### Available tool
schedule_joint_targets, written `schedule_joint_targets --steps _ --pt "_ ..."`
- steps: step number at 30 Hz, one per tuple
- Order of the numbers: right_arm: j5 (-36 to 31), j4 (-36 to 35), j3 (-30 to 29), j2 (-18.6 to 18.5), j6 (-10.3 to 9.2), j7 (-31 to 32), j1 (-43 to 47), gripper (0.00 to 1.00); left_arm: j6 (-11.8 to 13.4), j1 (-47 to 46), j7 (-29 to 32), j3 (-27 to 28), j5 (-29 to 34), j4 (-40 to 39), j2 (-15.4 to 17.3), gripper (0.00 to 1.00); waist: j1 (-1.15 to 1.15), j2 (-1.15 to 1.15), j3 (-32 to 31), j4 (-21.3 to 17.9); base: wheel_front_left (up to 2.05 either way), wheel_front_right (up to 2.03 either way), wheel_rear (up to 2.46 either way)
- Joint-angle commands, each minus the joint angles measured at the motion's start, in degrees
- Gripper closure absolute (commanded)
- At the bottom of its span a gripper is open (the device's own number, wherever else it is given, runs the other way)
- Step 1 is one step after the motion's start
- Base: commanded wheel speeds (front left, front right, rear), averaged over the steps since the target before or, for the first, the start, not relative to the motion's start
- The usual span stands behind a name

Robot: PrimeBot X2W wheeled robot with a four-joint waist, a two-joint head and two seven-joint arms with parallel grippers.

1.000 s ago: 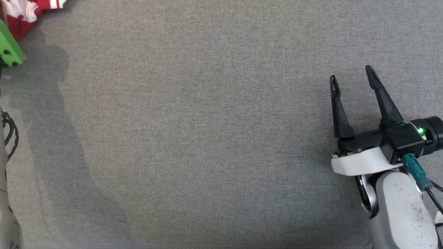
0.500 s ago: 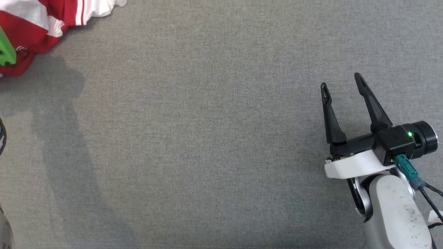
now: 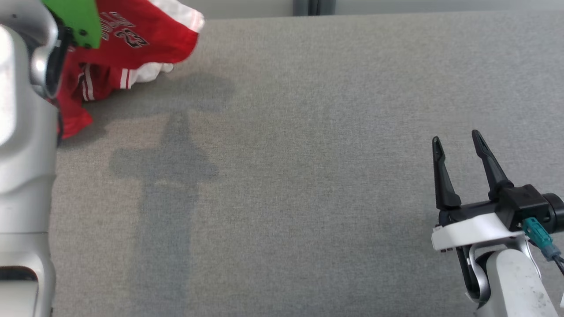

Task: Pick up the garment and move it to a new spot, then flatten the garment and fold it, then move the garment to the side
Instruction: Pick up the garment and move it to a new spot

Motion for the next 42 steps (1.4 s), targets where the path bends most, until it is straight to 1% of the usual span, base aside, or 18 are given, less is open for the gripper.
schedule_joint_targets --steps 1,6,11,15,19,23,26,28,32,37,42 --pt "0.57 0.19 -0.54 -0.13 -0.08 -0.18 1.43 0.00 -0.24 1.84 0.36 -1.24 -1.36 -1.88 -1.13 1.00 0.00 0.00 -5.81 -4.44 0.00 0.00 0.00" --pt "1.55 0.34 -2.28 -0.13 -0.08 -0.18 3.34 0.00 -0.33 4.64 2.09 -5.72 -5.25 -9.35 -4.72 1.00 0.00 0.00 -8.18 -7.84 0.00 0.00 0.00" --pt "2.45 -0.09 -2.56 -0.13 -0.08 -0.18 3.80 0.00 -0.36 6.63 3.07 -8.69 -7.69 -14.51 -7.22 1.00 0.00 0.00 -8.31 -12.21 0.00 0.00 0.00" --pt "3.29 -0.38 -2.57 -0.13 -0.08 -0.18 3.69 0.00 0.26 7.31 2.84 -9.56 -8.38 -15.69 -9.12 1.00 0.00 0.00 -7.03 -14.92 0.00 0.00 0.00" --pt "3.87 -0.57 -2.85 -0.13 -0.08 -0.18 3.34 0.00 1.28 9.40 1.66 -10.02 -9.14 -14.95 -10.61 1.00 0.00 0.00 -5.43 -16.20 0.00 0.00 0.00" --pt "4.45 -0.35 -3.09 -0.12 -0.08 -0.18 3.29 0.00 2.65 15.01 -0.49 -10.23 -10.24 -13.00 -11.55 1.00 0.00 0.00 -4.46 -16.05 0.00 0.00 0.00" --pt "4.96 -0.15 -2.67 -0.13 -0.08 -0.18 2.94 0.00 4.31 21.78 -3.07 -10.29 -11.75 -11.08 -12.35 1.00 0.00 0.00 -3.91 -15.40 0.00 0.00 0.00" --pt "4.96 -0.08 -2.23 -0.13 -0.08 -0.18 2.61 0.00 5.29 25.99 -5.17 -10.67 -11.67 -9.63 -12.59 1.00 0.00 0.00 -3.52 -14.87 0.00 0.00 0.00" --pt "4.93 0.11 -1.38 -0.14 -0.08 -0.18 2.06 0.00 6.54 34.19 -8.71 -11.37 -12.75 -6.12 -13.15 1.00 0.00 0.00 -3.04 -13.85 0.00 0.00 0.00" --pt "4.29 0.50 -0.52 -0.14 -0.08 -0.18 2.17 0.00 7.01 40.41 -12.36 -12.62 -13.85 -3.14 -13.90 1.00 0.00 0.00 -2.91 -12.14 0.00 0.00 0.00" --pt "4.08 1.30 1.01 -0.14 -0.08 -0.18 2.24 0.00 7.11 43.68 -15.86 -14.05 -15.79 -3.09 -14.38 1.00 0.00 0.00 -3.57 -10.27 0.00 0.00 0.00"
